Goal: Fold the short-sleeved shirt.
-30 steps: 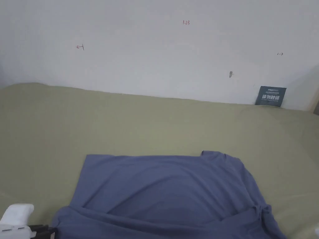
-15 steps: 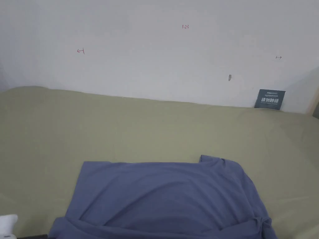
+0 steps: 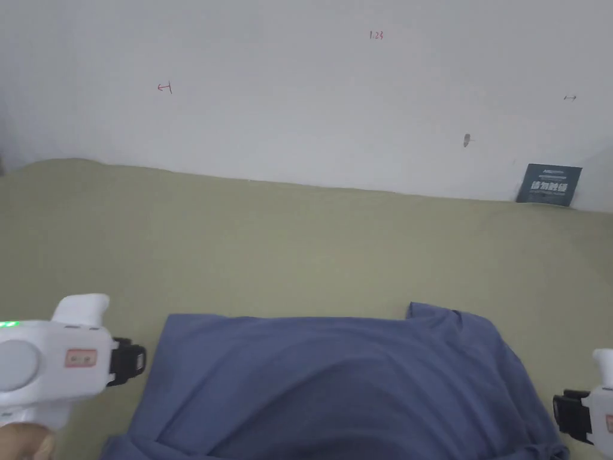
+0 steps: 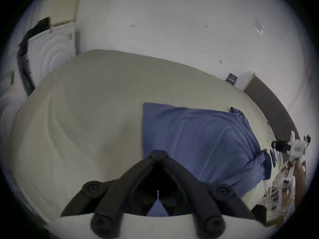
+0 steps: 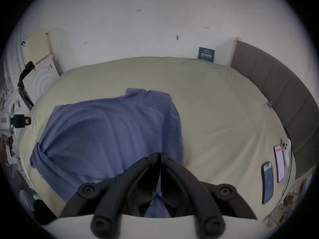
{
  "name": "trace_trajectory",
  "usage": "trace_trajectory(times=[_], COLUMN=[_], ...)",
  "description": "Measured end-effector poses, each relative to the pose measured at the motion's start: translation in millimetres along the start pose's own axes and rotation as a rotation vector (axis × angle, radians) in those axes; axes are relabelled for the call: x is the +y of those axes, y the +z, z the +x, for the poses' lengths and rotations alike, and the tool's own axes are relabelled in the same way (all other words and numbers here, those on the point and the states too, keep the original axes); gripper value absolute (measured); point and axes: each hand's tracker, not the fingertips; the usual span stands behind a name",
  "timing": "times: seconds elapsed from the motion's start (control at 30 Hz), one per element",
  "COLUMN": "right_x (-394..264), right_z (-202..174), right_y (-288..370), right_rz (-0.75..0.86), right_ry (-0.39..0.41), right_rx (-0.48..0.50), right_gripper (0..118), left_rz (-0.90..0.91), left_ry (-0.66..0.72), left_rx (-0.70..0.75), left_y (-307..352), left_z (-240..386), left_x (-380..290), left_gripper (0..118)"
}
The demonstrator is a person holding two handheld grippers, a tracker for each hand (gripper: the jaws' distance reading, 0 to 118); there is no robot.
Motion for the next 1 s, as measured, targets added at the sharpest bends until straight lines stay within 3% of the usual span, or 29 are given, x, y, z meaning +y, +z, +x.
trace_trajectory(times=[0.17,0.37,0.4,0.43,0.5,0.53,0.63,0.7,0.73,0.8,0.83,0.87,0.9,0.93,1.0], right_x=[34.5,59.9,63.1,66.5,75.2,79.5,96.1,107.5,112.2,120.3,123.2,125.4,127.7,129.4,132.5], right_z=[-12.9,-17.0,-14.9,-12.6,-5.6,-1.9,11.1,19.3,23.5,27.4,29.7,34.1,36.5,37.7,38.9], right_y=[-37.1,-68.0,-72.1,-75.6,-82.6,-86.3,-102.5,-116.5,-124.3,-139.5,-147.1,-157.0,-167.4,-176.2,-192.8], right_rz=[-0.010,-0.036,-0.039,-0.041,-0.043,-0.045,-0.067,-0.103,-0.106,-0.102,-0.102,-0.117,-0.163,-0.202,-0.225], right_ry=[0.026,0.053,0.053,0.054,0.052,0.049,0.028,0.005,-0.004,0.005,0.007,0.013,0.007,-0.002,-0.017], right_rx=[0.018,0.015,0.012,0.008,0.002,0.003,0.005,-0.009,-0.026,-0.064,-0.055,-0.057,-0.050,-0.052,-0.071], right_gripper=[7,7,7,7,7,7,7,8,15,48,63,79,87,84,84], left_rz=[-0.107,-0.198,-0.214,-0.220,-0.217,-0.217,-0.228,-0.278,-0.279,-0.238,-0.234,-0.223,-0.187,-0.164,-0.151], left_ry=[-0.050,0.046,0.080,0.091,0.081,0.068,0.037,0.041,0.035,-0.077,-0.080,-0.075,-0.088,-0.089,-0.061], left_rx=[0.063,0.116,0.125,0.139,0.144,0.146,0.136,0.128,0.125,0.234,0.227,0.204,0.183,0.148,0.052], left_y=[-64.2,-132.4,-140.7,-147.8,-158.2,-162.4,-172.5,-178.2,-179.6,-177.5,-175.6,-171.7,-169.0,-166.5,-165.5], left_z=[11.3,-3.9,-9.2,-13.3,-16.7,-18.0,-19.2,-18.1,-16.2,-6.9,-6.6,-6.7,-4.8,-5.9,-5.5], left_x=[56.5,101.1,104.6,106.1,103.0,99.2,90.2,82.7,77.6,75.7,76.2,76.1,76.6,76.1,73.9], left_gripper=[0,0,8,29,106,116,113,102,96,85,72,52,13,5,5])
